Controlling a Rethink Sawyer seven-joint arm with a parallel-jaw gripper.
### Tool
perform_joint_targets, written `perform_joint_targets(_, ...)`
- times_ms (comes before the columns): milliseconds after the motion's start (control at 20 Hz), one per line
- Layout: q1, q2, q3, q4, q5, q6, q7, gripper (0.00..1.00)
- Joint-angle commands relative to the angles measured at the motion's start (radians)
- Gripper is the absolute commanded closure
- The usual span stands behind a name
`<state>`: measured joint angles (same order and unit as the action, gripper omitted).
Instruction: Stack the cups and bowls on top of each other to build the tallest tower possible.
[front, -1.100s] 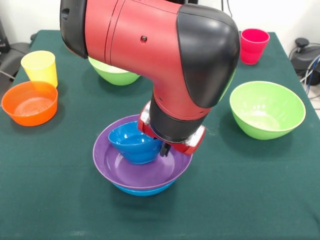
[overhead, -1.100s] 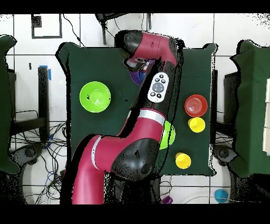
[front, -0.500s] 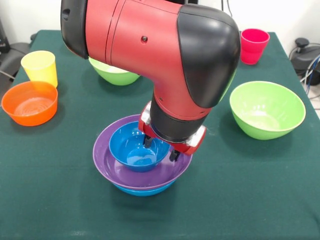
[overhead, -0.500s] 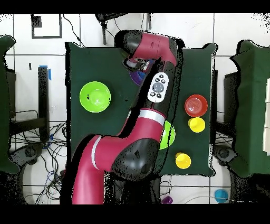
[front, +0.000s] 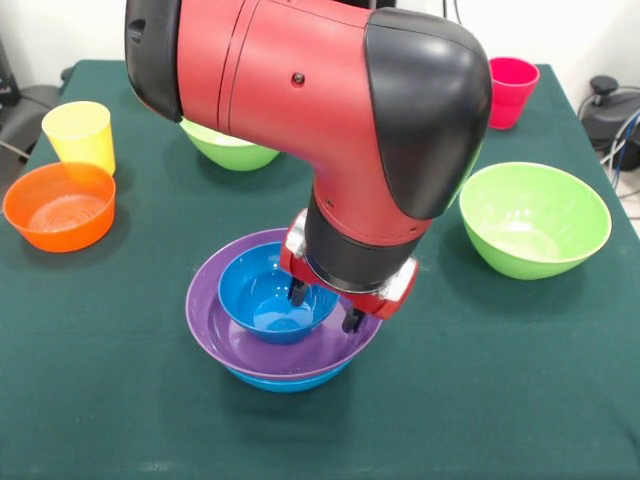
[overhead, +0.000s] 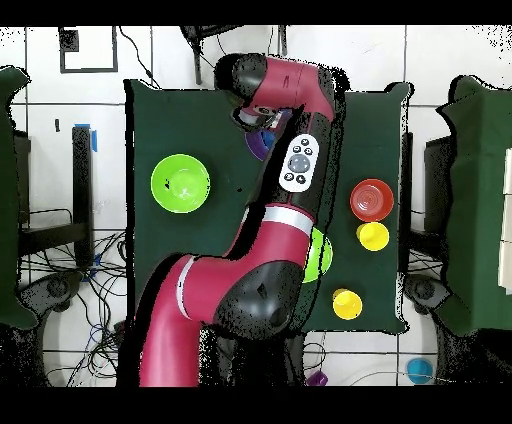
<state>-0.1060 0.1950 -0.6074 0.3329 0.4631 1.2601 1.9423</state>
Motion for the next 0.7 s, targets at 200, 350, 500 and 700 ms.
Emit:
perform_joint_targets(200,0.009,-0.008,0.051,-0.057,-0.026,0.069,-0.138,0.0)
perform_joint_targets(350,0.012,-0.015,0.061,-0.045,-0.029,0.062,-0.144,0.0)
perform_joint_targets(500,0.012,-0.007,0.069,-0.048,-0.027,0.056,-0.152,0.0)
perform_joint_targets(700,0.032,-0.042,0.085,-0.012,-0.029,0.076,-0.155,0.0)
